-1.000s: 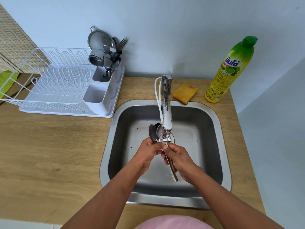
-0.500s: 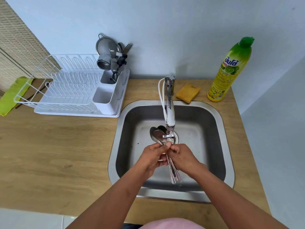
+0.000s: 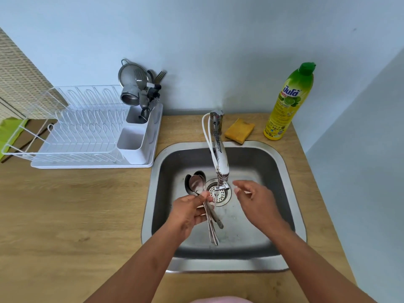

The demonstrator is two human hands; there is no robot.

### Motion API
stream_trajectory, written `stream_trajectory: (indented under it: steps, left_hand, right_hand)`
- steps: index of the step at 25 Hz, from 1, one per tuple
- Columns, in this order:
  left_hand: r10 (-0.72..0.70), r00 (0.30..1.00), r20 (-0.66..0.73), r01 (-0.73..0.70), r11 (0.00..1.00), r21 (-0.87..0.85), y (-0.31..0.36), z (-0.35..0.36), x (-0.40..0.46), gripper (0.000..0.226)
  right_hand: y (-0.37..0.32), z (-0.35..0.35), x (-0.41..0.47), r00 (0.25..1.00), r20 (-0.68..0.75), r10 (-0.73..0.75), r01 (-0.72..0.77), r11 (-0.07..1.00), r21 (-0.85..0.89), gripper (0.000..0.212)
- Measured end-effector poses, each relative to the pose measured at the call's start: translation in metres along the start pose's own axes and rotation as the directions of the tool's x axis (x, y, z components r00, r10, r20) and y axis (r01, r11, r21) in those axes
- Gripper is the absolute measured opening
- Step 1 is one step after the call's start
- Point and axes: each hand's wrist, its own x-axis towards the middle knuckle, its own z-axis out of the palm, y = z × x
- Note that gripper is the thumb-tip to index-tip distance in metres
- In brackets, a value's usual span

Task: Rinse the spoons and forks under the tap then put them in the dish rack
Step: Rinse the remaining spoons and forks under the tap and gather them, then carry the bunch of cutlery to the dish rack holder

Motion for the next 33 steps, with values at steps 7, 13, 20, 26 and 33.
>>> stream_trajectory:
  steps: [7,13,20,26,33]
  left_hand:
    - [0.167,0.984,-0.065,-0.157,0.979,0.132,0.005,0.0,-0.002,0.028]
    - [0.251,0.963,-0.095,-0.226,0.949,0.221,0.007,-0.004,-0.004,0.023]
    - [0.38,0.903,-0.202,-0.299,0.892,0.34,0.006,-0.009,-0.008,0.028]
    - [0.419,0.89,-0.179,-0.352,0.882,0.315,0.021,-0.01,-0.025,0.016]
    - [0.505,0.861,-0.058,-0.471,0.835,0.284,0.064,-0.012,-0.072,0.022]
  right_hand:
    - [-0.085,-0.019,0.114,0.912,0.176,-0.37,0.41,0.84,-0.356,0.049]
    - [-0.103,-0.01,0.171,0.904,0.317,-0.288,0.42,0.738,-0.528,0.038]
    - [-0.087,-0.028,0.135,0.927,0.283,-0.247,0.347,0.851,-0.394,0.033]
    - [-0.093,-0.043,0.011,0.886,-0.086,-0.455,0.458,0.889,0.019,0.015]
    - [-0.09,-0.004,-0.046,0.873,0.114,-0.475,0.474,0.88,0.038,0.029]
